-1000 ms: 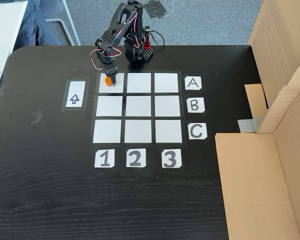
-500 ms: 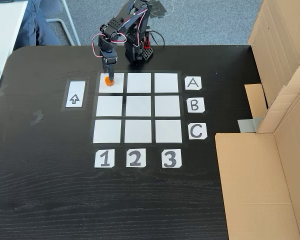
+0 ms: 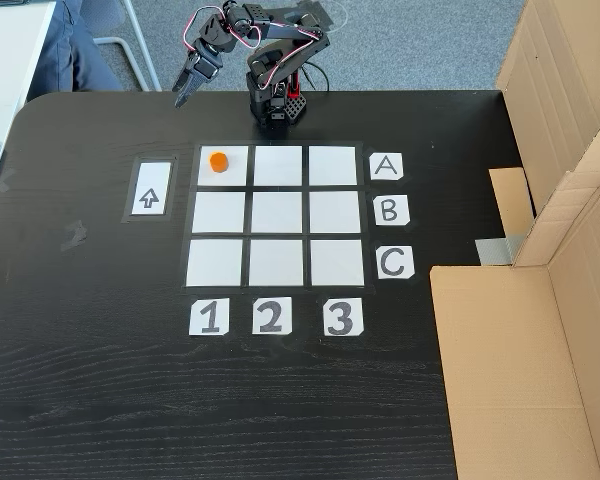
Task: Pick up the round, orange token and place it in the grid on square A1.
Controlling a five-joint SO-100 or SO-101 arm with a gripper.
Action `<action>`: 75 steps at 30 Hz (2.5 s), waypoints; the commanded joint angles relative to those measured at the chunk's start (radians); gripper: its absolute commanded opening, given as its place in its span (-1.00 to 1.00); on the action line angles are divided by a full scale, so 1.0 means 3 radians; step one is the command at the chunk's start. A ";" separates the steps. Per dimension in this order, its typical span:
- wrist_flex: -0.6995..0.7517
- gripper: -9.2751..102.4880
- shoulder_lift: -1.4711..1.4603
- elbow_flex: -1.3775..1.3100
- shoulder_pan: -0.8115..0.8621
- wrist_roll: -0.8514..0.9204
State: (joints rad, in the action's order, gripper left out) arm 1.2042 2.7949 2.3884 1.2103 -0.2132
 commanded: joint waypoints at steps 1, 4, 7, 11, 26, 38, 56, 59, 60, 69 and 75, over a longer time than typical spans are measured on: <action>0.0026 -0.37 0.0378 0.0230 0.0496 0.0118; 0.0026 -0.45 0.0654 0.0547 0.0833 0.0266; 0.0020 -0.52 0.0915 0.0849 0.1064 0.0460; -0.0015 -0.59 0.1161 0.1253 0.1243 0.0542; -0.0210 -0.81 0.1759 0.2209 0.1493 0.0639; -0.0220 -0.85 0.1759 0.2229 0.1677 0.0624; -0.0220 -0.84 0.1759 0.2229 0.1677 0.0624; -0.0220 -0.84 0.1759 0.2229 0.1677 0.0624; -0.0220 -0.84 0.1759 0.2229 0.1677 0.0624; -0.0220 -0.84 0.1759 0.2229 0.1677 0.0624; -0.0220 -0.84 0.1759 0.2229 0.1677 0.0624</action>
State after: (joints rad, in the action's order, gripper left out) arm 1.1551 3.3180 3.0557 1.7058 -0.0276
